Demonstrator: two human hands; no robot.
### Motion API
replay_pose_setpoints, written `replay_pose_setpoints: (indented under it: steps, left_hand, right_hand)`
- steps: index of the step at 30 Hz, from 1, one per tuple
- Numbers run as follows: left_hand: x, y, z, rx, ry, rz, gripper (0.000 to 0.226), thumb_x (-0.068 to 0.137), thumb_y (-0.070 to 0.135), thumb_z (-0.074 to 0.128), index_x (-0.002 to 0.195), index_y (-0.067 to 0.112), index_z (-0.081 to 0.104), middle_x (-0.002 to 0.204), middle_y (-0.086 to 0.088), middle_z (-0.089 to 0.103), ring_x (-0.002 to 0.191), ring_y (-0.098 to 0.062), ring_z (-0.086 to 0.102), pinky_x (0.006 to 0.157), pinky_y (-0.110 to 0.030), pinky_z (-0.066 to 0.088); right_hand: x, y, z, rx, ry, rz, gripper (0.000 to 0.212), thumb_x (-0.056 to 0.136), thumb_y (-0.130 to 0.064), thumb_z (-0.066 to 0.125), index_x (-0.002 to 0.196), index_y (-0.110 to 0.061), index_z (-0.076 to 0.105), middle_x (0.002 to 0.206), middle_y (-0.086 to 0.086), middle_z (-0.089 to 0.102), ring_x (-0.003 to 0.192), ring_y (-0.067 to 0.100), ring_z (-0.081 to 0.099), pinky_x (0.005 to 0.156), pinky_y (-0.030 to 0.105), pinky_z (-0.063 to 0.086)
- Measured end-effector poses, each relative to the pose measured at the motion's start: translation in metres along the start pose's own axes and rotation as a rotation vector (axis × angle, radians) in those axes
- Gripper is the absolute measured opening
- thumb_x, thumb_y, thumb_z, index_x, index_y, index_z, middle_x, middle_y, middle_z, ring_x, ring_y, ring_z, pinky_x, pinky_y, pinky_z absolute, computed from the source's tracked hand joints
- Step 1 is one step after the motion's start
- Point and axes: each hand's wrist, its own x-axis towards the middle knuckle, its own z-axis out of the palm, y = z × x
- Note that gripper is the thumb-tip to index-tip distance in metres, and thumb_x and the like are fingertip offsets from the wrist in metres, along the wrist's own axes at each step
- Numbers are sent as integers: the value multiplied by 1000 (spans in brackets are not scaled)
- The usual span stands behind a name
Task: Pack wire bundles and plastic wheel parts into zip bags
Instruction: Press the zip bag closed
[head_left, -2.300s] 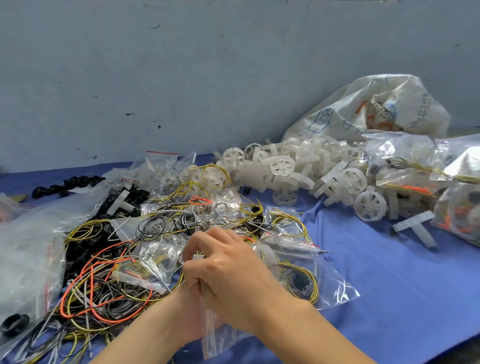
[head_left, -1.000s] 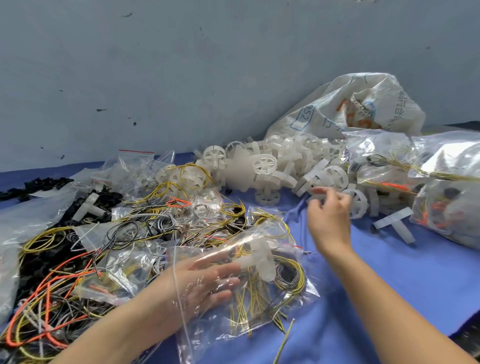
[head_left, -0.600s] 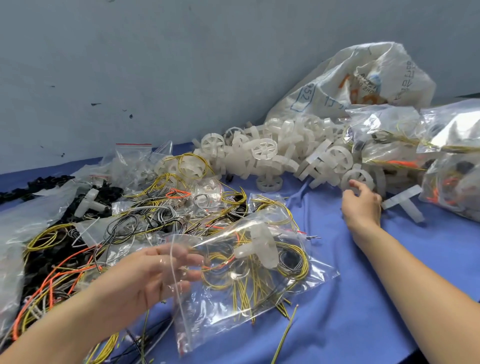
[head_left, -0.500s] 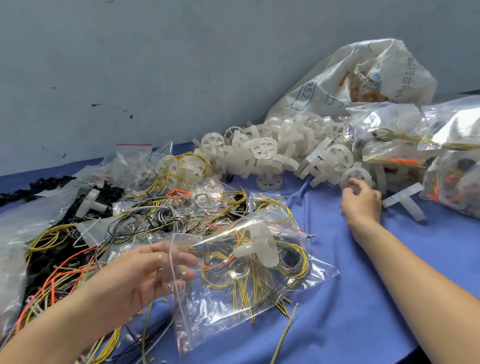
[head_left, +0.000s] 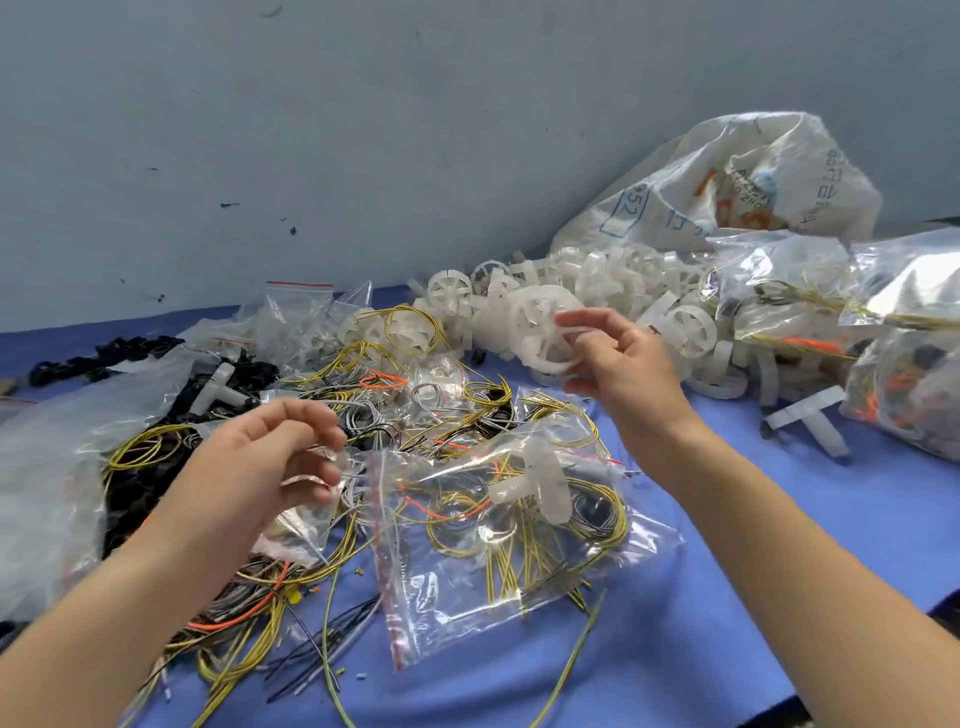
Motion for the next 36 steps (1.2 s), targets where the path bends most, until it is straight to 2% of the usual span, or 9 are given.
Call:
replay_pose_setpoints:
  steps: [5,12,17,19,21,23,26,31,36]
  left_hand:
    - [-12,19,9,-172,-263,54,20,89,30,62,107,27,71,102,-9,72,75,-23,69,54,-33,56]
    - [-28,14,-7,183,-114,260,27,86,38,66,112,37,67,101,5,69,84,-13,68,64,-29,59]
    - [-36,-3,-12,212,-266,299,26,89,32,58,112,22,65,95,3,72,76,-16,67,60,-27,56]
    - [-34,-5,-17,136,-224,244,26,86,31,56,99,10,64,81,0,68,64,-17,63,51,-25,51]
    - [-28,-3,-30,136,-195,152,35,84,37,56,91,3,60,76,-1,64,59,-16,60,46,-25,48]
    - [-25,-4,-41,218,-193,20,40,84,40,57,96,3,60,70,1,63,55,-15,59,44,-25,46]
    - [-24,-11,-49,466,-272,-100,32,92,36,56,94,5,65,62,3,61,48,-14,54,43,-22,42]
    - [-29,-18,-46,896,-471,140,13,94,41,59,104,42,66,63,15,58,51,-1,48,50,-17,39]
    - [-28,-14,-39,756,-618,47,19,97,31,57,105,46,64,76,4,65,65,-16,65,63,-29,55]
  right_hand:
    - [-33,-22,52,362,-489,142,32,97,-3,52,87,-22,76,85,1,70,58,5,60,63,21,54]
    - [-50,-19,84,443,-561,224,23,96,-2,52,95,-14,71,84,1,71,67,9,65,63,21,55]
    - [-61,-14,108,443,-654,310,19,98,-6,53,105,-13,68,92,9,69,73,17,66,65,23,56]
    - [-62,-9,114,278,-580,219,25,101,-14,51,124,-19,59,95,6,69,73,17,67,66,25,56]
    - [-62,-4,113,-186,-441,-135,32,102,-16,46,133,-25,50,104,0,65,82,9,65,75,29,52]
    - [-62,2,109,-663,-412,-521,39,97,-5,45,128,-26,57,116,-2,60,101,10,58,86,31,46]
    - [-60,12,103,-1045,-579,-696,43,86,3,57,106,-33,69,133,-1,52,121,22,47,100,41,39]
    - [-57,18,100,-1162,-656,-755,32,77,-2,70,84,-33,67,136,-1,51,127,22,43,100,39,37]
    - [-60,12,98,-1001,-556,-770,24,83,-15,45,64,-25,55,120,0,60,107,24,54,85,36,40]
